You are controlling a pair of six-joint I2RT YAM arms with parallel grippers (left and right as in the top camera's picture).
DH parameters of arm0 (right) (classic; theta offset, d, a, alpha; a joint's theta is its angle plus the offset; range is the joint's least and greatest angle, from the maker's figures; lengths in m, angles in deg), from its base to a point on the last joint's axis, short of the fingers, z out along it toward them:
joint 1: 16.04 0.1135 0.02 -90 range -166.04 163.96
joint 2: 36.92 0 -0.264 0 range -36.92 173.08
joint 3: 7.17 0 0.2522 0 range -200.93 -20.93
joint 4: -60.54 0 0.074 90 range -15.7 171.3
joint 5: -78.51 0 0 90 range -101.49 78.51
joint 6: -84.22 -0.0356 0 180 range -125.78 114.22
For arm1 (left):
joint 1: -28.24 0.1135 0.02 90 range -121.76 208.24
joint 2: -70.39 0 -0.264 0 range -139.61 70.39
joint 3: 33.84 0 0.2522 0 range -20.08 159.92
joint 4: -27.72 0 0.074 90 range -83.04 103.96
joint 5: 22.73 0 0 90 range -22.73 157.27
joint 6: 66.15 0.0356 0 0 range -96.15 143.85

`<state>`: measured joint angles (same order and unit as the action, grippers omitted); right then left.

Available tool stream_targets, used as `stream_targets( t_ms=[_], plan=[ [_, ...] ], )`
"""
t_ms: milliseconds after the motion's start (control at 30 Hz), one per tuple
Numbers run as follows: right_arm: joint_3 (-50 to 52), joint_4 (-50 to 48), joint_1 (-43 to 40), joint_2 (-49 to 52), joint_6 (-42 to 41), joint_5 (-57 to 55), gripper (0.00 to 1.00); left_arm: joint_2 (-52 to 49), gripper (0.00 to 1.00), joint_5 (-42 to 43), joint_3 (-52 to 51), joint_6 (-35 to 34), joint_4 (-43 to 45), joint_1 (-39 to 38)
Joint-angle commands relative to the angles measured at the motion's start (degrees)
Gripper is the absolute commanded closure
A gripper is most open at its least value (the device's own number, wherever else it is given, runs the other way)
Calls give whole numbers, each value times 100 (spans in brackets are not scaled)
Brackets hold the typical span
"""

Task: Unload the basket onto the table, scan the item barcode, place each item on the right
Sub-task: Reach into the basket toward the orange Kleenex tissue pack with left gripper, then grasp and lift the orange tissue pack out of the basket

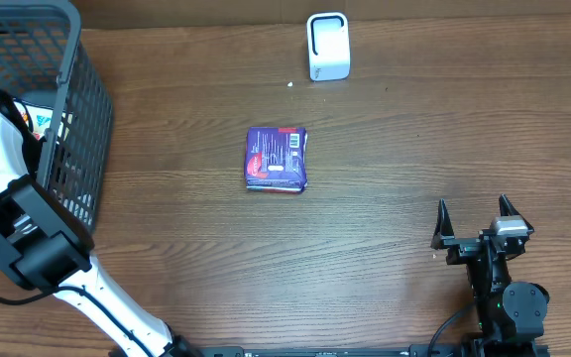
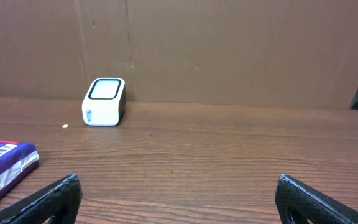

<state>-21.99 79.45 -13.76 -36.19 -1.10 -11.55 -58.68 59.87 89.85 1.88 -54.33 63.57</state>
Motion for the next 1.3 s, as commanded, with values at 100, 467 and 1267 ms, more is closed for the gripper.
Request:
stream_targets(
  t_ms=[100, 467, 1267],
  plan=[
    [61, -35, -4, -57, -35, -31, 0, -201, 96, 129, 1176, 101, -691, -7],
    [61, -35, -4, -57, -35, -31, 0, -186, 96, 577, 4135, 103, -2124, -13],
    [61, -35, -4, -57, -35, -31, 0, 719, 96, 2111, 5921, 262, -2839, -3167]
  ],
)
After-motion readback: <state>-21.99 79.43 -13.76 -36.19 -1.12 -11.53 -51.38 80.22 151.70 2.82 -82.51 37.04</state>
